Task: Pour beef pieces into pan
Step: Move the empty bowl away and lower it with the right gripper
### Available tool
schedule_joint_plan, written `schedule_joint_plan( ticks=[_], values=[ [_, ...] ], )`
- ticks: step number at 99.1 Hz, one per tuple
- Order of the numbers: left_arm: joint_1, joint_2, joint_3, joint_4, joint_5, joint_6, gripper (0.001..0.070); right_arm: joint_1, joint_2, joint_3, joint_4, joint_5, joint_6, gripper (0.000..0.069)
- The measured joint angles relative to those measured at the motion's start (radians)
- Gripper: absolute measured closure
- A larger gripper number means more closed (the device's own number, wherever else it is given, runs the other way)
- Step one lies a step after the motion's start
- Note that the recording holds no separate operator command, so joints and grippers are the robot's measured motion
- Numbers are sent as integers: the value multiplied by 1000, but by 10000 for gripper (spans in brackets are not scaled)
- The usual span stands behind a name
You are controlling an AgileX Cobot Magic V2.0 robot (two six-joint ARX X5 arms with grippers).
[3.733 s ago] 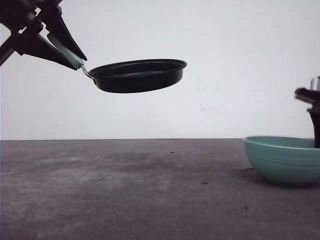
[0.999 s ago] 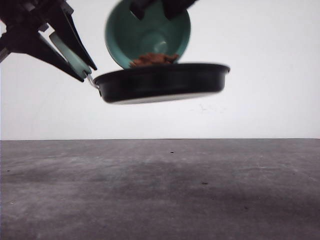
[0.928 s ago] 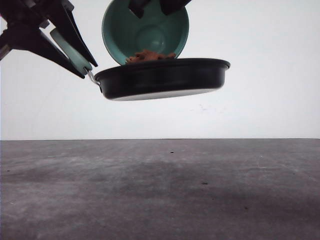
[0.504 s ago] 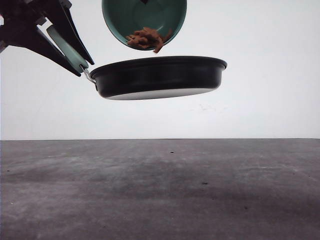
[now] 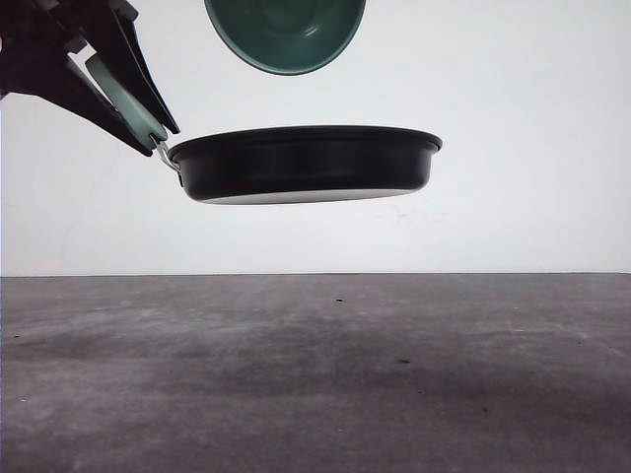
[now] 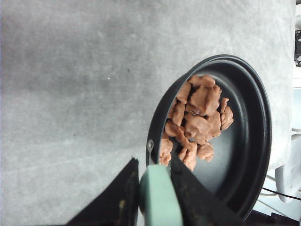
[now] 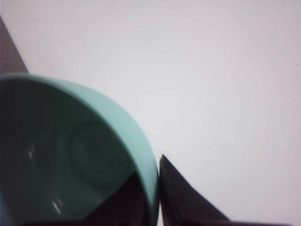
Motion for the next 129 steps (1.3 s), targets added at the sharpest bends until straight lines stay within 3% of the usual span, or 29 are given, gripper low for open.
schedule_joint_plan(
  ticks=[18,29,39,55,68,76,81,97,129],
  values=[
    [13,0,0,3,-5,12,649,0,0,0,10,9,18,676],
    [17,0,0,17,-13,20,649,-8,-10,0,-15,113,161,676],
    [18,0,0,26,-15,30,649,-47,-80,0,-214,101,362,675],
    [18,0,0,34,-50,56,649,-288,-242,114,-729,-168,832,675],
    [18,0,0,79,-66,70,649,-637,-282,188,-1066,-545,1263,675],
    [18,0,0,112,-71,70,649,-852,-243,181,-1254,-777,1423,675],
    [18,2,0,130,-72,70,649,-948,-188,176,-1353,-855,1460,675],
    [18,39,2,145,-73,70,649,-1021,-47,157,-1594,-849,1429,675],
    [17,75,2,146,-76,71,649,-955,93,158,-1475,-764,1400,675]
  ],
)
